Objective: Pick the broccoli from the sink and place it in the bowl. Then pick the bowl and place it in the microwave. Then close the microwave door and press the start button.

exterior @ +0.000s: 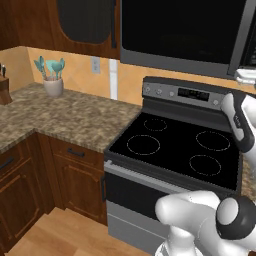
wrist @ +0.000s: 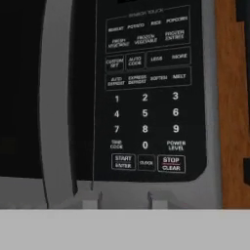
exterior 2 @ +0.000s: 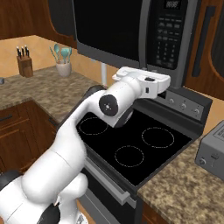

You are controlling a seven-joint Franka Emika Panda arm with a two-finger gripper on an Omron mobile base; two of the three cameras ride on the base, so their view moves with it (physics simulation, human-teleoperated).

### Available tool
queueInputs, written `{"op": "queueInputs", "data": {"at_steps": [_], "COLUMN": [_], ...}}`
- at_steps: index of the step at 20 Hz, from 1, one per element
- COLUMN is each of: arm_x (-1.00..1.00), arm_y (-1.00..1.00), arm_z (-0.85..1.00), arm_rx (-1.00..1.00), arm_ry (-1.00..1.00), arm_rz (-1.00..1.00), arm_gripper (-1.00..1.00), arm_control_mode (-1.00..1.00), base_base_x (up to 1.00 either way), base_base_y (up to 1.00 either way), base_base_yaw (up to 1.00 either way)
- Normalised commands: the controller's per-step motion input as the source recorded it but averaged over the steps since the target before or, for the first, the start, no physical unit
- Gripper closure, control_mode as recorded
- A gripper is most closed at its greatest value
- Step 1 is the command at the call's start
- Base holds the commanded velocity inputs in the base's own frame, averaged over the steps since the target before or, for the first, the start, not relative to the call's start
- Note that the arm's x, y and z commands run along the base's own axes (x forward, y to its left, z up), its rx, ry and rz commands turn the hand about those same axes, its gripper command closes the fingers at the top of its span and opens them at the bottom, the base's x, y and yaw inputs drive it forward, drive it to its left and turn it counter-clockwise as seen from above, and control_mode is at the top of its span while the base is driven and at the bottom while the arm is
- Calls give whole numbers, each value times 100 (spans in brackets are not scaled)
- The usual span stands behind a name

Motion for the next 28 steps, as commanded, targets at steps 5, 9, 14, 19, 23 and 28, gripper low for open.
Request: {"op": "queueInputs", "data": {"at_steps": [5,9,14,19,23,28], "arm_x": [36,33,14,28,39,5], "arm_y": [-33,-24,-28,-29,-15,4], "arm_z": [0,0,0,0,0,12], "arm_rx": [0,0,0,0,0,0], "arm_ry": [-3,0,-1,0,0,-9], "arm_rz": [0,0,0,0,0,0], "arm_gripper": [100,100,100,100,100,100], "arm_control_mode": [-100,-100,-100,-100,-100,-100], "base_base_x": [0,0,0,0,0,0], "base_base_y": [0,0,0,0,0,0], "base_base_yaw": [0,0,0,0,0,0]}}
